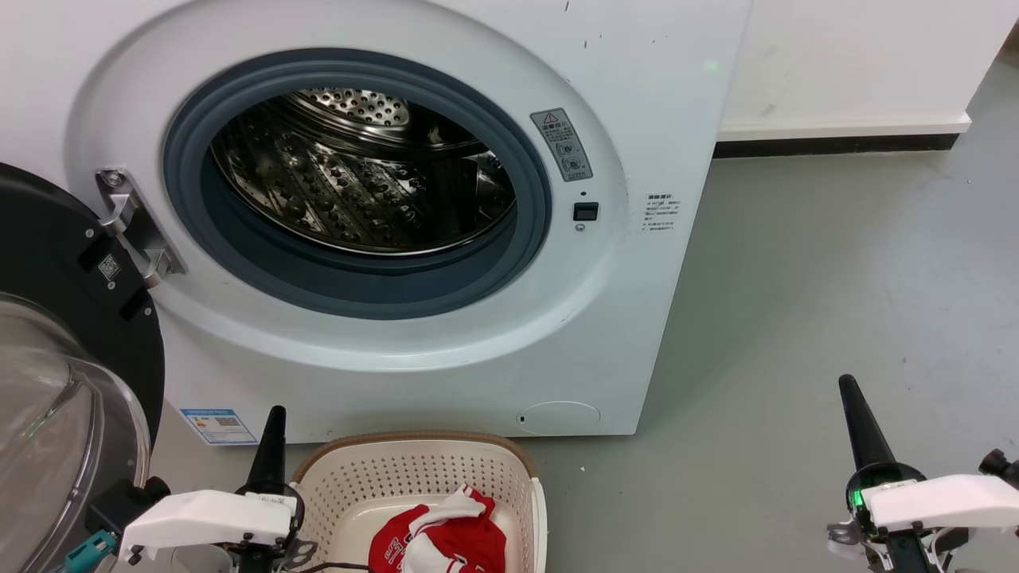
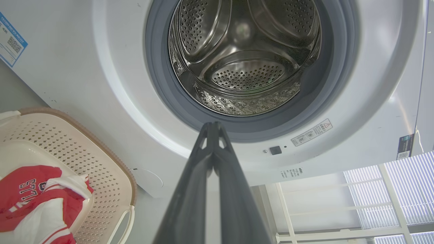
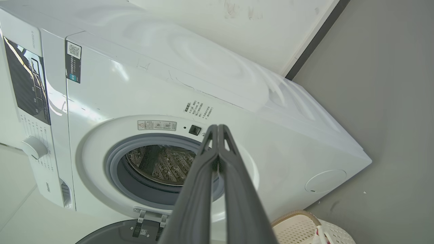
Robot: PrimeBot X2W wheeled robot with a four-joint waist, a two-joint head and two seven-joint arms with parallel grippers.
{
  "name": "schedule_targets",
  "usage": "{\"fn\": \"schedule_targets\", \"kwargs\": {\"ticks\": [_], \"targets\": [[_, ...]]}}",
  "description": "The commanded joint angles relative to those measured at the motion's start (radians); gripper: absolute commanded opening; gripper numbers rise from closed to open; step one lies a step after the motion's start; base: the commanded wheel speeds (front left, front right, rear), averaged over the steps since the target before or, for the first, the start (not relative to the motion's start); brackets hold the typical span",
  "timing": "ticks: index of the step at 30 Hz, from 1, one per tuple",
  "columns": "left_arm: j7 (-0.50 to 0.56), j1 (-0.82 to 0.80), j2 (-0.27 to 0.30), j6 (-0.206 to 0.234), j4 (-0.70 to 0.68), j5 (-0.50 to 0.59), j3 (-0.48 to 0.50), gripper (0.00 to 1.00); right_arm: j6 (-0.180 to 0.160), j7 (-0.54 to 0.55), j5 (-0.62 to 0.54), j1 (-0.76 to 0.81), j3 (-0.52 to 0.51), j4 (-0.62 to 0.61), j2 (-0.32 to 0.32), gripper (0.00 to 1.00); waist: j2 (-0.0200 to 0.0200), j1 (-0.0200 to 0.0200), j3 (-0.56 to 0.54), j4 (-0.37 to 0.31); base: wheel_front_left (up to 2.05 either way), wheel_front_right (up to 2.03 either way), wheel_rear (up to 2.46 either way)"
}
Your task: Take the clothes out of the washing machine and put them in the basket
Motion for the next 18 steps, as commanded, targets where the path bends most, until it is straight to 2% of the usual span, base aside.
{"fn": "schedule_targets", "kwargs": {"ticks": [1,18], "targets": [[0.007,-0.023,0.002,-0.007,-0.002,-0.029,0.005,0.0,0.0,0.008,0.029,-0.027,-0.005,-0.001,-0.005,0.0,0.0,-0.0001,0.0,0.001,0.0,0.0,0.0],[0.046,-0.039,0.002,-0.024,0.012,-0.187,0.014,0.0,0.0,0.049,0.177,-0.046,-0.019,0.026,-0.003,0.0,0.0,-0.0001,-0.004,0.008,0.0,0.0,0.0]]}}
